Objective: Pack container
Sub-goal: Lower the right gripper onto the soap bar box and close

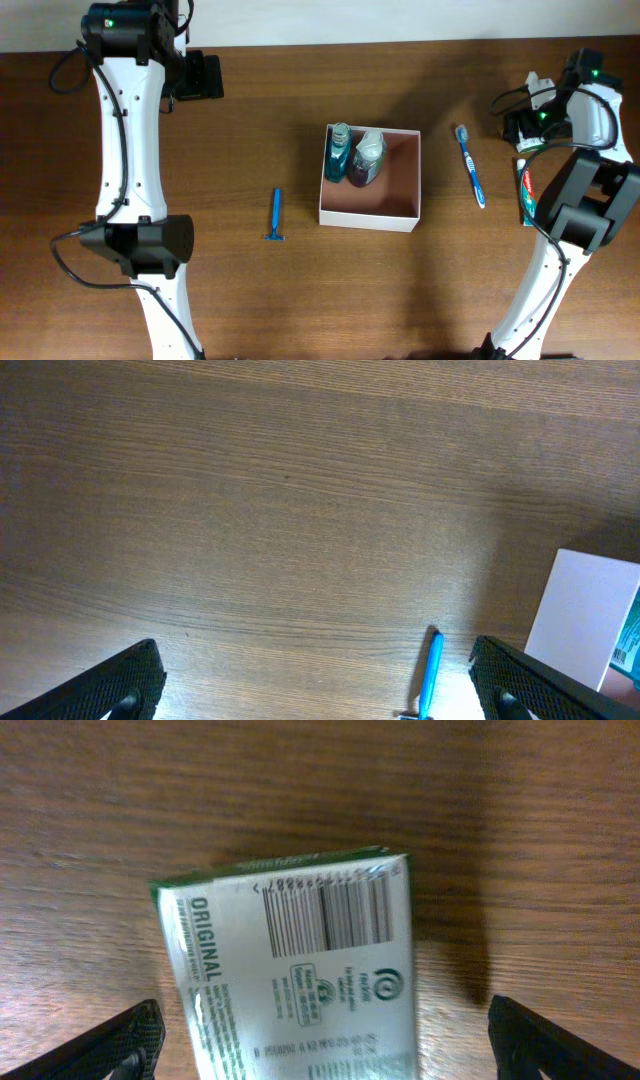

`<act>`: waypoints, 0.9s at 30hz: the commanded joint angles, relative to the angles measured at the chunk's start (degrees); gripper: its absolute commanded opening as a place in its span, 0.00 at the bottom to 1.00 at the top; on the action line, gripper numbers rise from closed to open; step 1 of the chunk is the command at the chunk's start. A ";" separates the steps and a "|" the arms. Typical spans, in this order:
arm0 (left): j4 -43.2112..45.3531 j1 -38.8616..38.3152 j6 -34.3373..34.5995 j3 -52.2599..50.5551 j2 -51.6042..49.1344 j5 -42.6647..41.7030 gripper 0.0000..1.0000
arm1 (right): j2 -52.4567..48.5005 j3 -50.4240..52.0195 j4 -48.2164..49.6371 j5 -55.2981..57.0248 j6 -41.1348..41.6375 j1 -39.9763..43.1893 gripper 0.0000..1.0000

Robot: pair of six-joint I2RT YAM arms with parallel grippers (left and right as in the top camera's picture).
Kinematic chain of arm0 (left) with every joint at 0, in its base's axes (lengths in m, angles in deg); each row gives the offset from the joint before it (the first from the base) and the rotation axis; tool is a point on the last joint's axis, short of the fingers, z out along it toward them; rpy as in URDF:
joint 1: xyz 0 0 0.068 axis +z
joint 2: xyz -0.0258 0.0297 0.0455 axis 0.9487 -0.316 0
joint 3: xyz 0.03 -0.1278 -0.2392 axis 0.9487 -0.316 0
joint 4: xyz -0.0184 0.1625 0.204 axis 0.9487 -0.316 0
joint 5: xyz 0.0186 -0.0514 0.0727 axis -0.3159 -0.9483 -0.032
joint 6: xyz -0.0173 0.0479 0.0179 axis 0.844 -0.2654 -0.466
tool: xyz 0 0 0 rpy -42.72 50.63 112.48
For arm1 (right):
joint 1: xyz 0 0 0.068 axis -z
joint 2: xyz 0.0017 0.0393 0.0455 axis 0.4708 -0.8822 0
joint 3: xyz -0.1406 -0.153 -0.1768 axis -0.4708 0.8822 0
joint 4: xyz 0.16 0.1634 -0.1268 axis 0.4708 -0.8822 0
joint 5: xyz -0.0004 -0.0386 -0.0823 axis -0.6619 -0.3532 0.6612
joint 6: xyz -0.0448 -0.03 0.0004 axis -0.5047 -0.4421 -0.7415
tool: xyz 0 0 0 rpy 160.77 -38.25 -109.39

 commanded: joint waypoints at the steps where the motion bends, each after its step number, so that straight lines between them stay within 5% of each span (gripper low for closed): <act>1: -0.04 0.20 0.48 -0.09 0.66 -0.20 0.99 | -1.16 1.44 0.61 0.28 -0.50 -0.24 0.98; 13: -0.04 0.20 0.48 -0.09 0.66 -0.22 0.99 | -1.16 1.46 2.47 0.26 -0.46 -0.26 0.99; 27: -0.04 0.20 0.48 -0.09 0.66 -0.20 0.99 | -1.16 1.46 3.45 0.26 0.66 -0.31 0.57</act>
